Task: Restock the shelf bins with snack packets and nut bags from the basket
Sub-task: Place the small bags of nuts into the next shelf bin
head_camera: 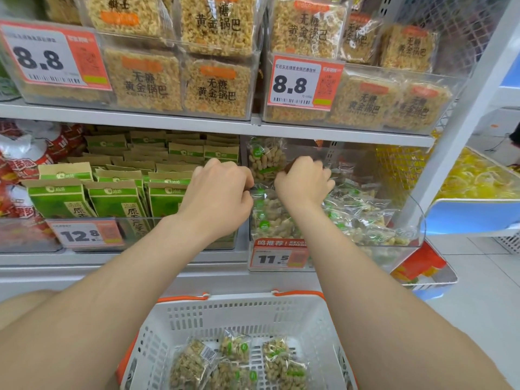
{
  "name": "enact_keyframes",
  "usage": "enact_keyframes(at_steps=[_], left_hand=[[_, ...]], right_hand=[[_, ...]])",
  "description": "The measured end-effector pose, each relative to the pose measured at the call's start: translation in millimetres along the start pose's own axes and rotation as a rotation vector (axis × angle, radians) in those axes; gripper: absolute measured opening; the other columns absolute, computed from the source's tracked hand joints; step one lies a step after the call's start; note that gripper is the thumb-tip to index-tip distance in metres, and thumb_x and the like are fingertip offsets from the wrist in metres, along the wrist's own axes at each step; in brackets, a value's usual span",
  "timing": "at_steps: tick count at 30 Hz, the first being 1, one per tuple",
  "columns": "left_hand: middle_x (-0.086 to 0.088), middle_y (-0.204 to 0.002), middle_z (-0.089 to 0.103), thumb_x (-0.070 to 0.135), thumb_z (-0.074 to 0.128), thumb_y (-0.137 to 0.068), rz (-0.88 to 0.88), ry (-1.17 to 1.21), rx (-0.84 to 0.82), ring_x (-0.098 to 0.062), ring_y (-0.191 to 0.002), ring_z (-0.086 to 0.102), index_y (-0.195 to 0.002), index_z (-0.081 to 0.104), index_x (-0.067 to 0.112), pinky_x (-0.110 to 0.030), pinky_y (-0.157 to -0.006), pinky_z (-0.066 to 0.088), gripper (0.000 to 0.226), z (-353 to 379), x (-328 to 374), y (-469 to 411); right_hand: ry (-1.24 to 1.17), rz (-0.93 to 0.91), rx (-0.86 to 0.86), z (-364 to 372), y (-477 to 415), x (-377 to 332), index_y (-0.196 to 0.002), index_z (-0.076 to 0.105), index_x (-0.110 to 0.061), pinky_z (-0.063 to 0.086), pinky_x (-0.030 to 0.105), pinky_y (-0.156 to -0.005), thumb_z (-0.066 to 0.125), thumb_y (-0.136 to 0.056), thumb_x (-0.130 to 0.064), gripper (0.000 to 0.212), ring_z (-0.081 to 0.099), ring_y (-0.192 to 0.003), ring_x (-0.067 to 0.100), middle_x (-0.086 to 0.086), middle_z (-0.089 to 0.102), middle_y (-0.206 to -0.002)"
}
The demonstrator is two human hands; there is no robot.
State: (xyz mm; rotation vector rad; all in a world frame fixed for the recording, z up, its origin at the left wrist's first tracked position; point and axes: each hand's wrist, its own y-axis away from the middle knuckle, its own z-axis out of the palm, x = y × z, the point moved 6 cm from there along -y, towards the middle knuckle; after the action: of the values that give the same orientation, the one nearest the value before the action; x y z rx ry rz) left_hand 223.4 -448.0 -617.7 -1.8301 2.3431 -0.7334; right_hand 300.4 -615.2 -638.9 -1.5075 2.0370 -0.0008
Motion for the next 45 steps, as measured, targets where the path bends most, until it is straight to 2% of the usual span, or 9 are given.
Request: enact_keyframes(at_steps=[4,8,13,21,27,33,38,41,45], left_hand=[[0.003,-0.112,0.061,0.023,0.061,-0.095,0.068,0.054,0.053,-0.025,-0.111,0.046,-0.113,0.070,0.027,-0.045,-0.095,0.046,0.020,-5,8,12],[0.007,-0.093,0.053,0.024,0.063,-0.090,0.131,0.057,0.088,-0.022,-0.094,0.048,-0.097,0.062,0.028,-0.041,-0.080,0.048,0.008,-14,16,31],[0.006,-0.068,0.059,0.037,0.056,-0.075,0.081,0.019,-0.192,-0.028,-0.067,0.057,-0.077,0.053,0.028,-0.030,-0.051,0.037,0.009,-12,19,61],[0.000,-0.078,0.059,0.036,0.054,-0.085,0.182,-0.261,-0.739,-0.030,-0.076,0.062,-0.087,0.065,0.019,-0.035,-0.061,0.051,0.020,66,5,115],[-0.006,-0.088,0.064,0.021,0.052,-0.093,0.299,-0.372,-1.074,-0.029,-0.077,0.065,-0.090,0.064,0.014,-0.043,-0.068,0.058,0.015,157,-17,171],[-0.009,-0.111,0.064,0.006,0.052,-0.103,0.592,-0.546,-1.365,-0.028,-0.091,0.069,-0.119,0.064,0.008,-0.036,-0.070,0.057,0.021,233,-15,260],[-0.015,-0.129,0.060,0.011,0.068,-0.096,0.704,-0.641,-1.366,-0.030,-0.101,0.067,-0.134,0.063,0.013,-0.046,-0.084,0.061,0.038,291,-32,313],[-0.019,-0.168,0.021,0.007,0.073,-0.092,0.743,-0.548,-1.313,-0.041,-0.148,0.036,-0.157,0.036,0.018,-0.057,-0.117,0.040,0.075,309,-14,320],[-0.013,-0.174,0.005,0.006,0.081,-0.082,0.811,-0.486,-1.126,-0.037,-0.158,0.015,-0.165,0.012,0.024,-0.058,-0.126,0.022,0.110,332,10,314]], right_hand=[[-0.093,-0.218,-0.015,-9,24,-11,-0.088,0.072,-0.013,0.055,0.046,-0.086,0.054,-0.087,-0.022,0.020,0.064,-0.092,0.035,0.008,0.070,-0.093],[-0.168,-0.466,-0.031,-35,63,-22,-0.098,0.071,-0.018,0.054,0.040,-0.071,0.049,-0.095,-0.024,0.023,0.065,-0.084,0.027,0.003,0.071,-0.092],[-0.139,-0.660,-0.106,-68,127,-21,-0.085,0.065,-0.021,0.045,0.038,-0.054,0.044,-0.085,-0.033,0.024,0.059,-0.066,0.033,0.005,0.065,-0.071],[0.245,-0.849,-0.576,-28,207,4,-0.074,0.041,-0.019,0.033,0.036,-0.061,0.046,-0.097,-0.030,0.026,0.049,-0.070,0.033,0.000,0.032,-0.065],[0.447,-0.837,-0.794,27,239,44,-0.088,0.047,-0.018,0.037,0.037,-0.068,0.049,-0.100,-0.021,0.013,0.061,-0.089,0.036,0.009,0.052,-0.089],[0.578,-0.856,-0.958,71,261,73,-0.094,0.051,-0.017,0.041,0.036,-0.062,0.052,-0.096,-0.011,0.006,0.052,-0.070,0.025,0.001,0.045,-0.079],[0.598,-0.778,-1.091,94,259,92,-0.098,0.056,-0.013,0.037,0.030,-0.051,0.049,-0.095,-0.007,0.010,0.055,-0.069,0.021,0.001,0.048,-0.085],[0.588,-0.714,-1.126,100,252,103,-0.086,0.046,-0.015,0.039,0.031,-0.052,0.047,-0.095,-0.003,0.015,0.052,-0.066,0.019,0.002,0.044,-0.085],[0.604,-0.635,-1.162,105,245,123,-0.078,0.040,-0.016,0.053,0.037,-0.066,0.047,-0.095,-0.001,0.025,0.050,-0.066,0.019,0.001,0.042,-0.083]])
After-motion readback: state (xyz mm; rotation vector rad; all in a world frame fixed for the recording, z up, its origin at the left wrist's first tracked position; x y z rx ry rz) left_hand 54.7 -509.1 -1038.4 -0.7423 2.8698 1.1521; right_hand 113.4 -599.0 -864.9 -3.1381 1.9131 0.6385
